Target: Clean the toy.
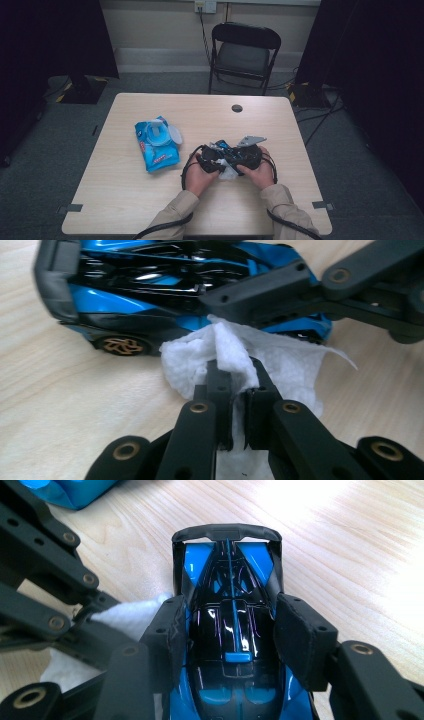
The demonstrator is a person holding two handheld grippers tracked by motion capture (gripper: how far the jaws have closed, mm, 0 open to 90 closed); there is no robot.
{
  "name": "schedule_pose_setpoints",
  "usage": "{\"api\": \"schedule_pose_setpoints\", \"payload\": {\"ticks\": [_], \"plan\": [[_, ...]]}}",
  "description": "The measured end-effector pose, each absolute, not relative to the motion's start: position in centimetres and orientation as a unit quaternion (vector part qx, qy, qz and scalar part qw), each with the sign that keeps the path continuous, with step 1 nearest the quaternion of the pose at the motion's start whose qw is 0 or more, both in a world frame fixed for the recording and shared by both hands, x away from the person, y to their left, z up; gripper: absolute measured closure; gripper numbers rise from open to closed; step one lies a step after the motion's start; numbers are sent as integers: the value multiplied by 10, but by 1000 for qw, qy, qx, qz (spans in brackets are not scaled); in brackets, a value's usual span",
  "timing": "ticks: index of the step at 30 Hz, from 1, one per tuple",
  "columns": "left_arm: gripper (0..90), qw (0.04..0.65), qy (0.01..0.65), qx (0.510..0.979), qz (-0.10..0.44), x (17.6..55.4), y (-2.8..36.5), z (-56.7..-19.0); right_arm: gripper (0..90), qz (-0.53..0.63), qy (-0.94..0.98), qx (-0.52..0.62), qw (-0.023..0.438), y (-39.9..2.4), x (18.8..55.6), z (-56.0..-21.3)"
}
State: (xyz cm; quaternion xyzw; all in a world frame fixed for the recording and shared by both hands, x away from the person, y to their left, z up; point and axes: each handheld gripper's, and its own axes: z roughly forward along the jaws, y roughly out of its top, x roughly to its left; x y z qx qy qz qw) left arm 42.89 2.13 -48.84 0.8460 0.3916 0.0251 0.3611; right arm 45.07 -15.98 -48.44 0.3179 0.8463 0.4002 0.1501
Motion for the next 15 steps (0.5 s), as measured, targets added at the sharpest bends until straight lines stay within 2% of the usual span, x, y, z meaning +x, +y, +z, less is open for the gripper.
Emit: {"api": "schedule_pose_setpoints", "payload": {"ticks": [15], "plan": [[846,369,369,853,16,415,6,-490,474,399,847,318,151,-159,451,-484]]}}
